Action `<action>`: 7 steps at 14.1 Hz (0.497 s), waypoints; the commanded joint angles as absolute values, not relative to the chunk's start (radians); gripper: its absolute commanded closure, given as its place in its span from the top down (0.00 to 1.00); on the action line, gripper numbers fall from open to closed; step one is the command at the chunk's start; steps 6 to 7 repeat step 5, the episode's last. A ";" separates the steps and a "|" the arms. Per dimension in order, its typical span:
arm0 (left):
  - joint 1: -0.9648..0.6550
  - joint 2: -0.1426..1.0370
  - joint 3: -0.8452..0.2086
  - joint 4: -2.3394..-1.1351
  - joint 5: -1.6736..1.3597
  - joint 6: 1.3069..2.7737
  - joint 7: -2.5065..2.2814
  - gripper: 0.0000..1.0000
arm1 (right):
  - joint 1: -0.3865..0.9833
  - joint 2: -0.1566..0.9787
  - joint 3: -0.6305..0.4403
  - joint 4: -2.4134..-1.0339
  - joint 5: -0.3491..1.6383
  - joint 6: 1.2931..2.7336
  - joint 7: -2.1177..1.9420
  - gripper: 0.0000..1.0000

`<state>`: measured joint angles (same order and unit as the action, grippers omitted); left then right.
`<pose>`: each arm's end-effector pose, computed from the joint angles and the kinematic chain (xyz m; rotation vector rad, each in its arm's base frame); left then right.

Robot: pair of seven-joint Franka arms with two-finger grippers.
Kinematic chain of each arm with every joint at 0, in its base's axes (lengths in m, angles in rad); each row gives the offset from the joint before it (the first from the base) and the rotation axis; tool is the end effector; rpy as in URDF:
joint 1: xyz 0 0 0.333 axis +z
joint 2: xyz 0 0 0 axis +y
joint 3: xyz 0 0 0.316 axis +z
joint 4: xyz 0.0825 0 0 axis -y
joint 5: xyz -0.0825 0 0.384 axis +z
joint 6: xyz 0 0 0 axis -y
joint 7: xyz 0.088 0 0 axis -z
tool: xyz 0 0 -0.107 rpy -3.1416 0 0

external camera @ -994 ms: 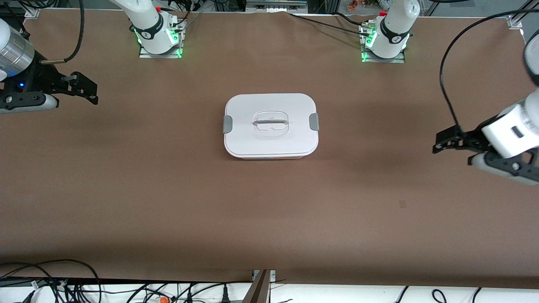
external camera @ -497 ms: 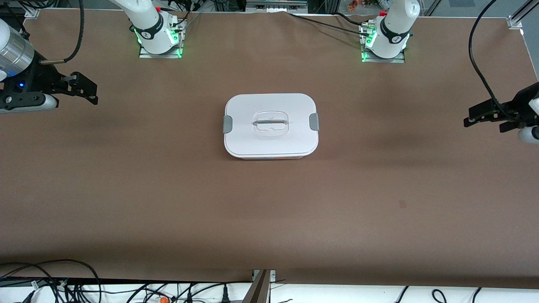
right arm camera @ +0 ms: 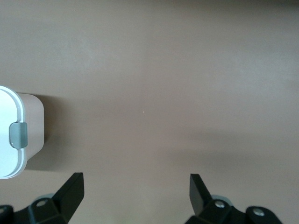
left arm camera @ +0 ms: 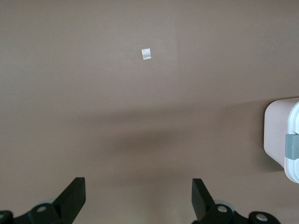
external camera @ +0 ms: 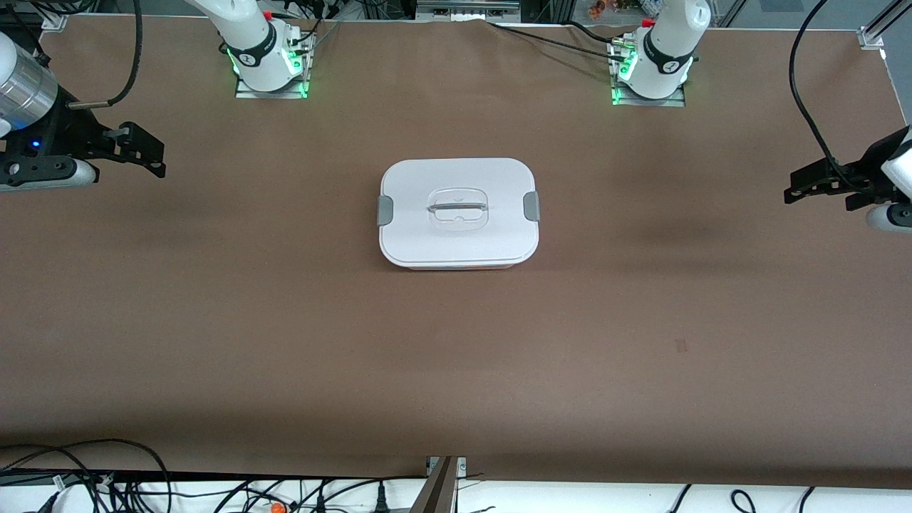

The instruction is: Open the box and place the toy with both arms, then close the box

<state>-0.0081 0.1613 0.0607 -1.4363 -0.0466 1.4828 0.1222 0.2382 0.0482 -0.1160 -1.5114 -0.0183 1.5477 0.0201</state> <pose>0.5930 0.0229 0.5877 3.0882 -0.1101 -0.1715 0.5631 0.0689 0.6236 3.1129 0.1587 -0.0153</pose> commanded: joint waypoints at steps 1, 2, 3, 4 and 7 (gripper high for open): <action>-0.020 0.170 0.055 -1.425 -0.035 1.486 0.106 1.00 | 0.239 0.052 -0.115 -1.499 -0.025 1.548 0.011 1.00; -0.021 0.172 0.054 -1.425 -0.031 1.488 0.107 1.00 | 0.238 0.052 -0.115 -1.499 -0.023 1.548 0.011 1.00; -0.021 0.170 0.052 -1.425 -0.032 1.488 0.107 1.00 | 0.238 0.054 -0.115 -1.499 -0.023 1.548 0.009 1.00; -0.021 0.170 0.052 -1.425 -0.031 1.488 0.107 1.00 | 0.238 0.054 -0.115 -1.500 -0.023 1.548 0.011 1.00; -0.021 0.170 0.052 -1.425 -0.028 1.488 0.109 1.00 | 0.238 0.054 -0.115 -1.499 -0.025 1.549 0.011 1.00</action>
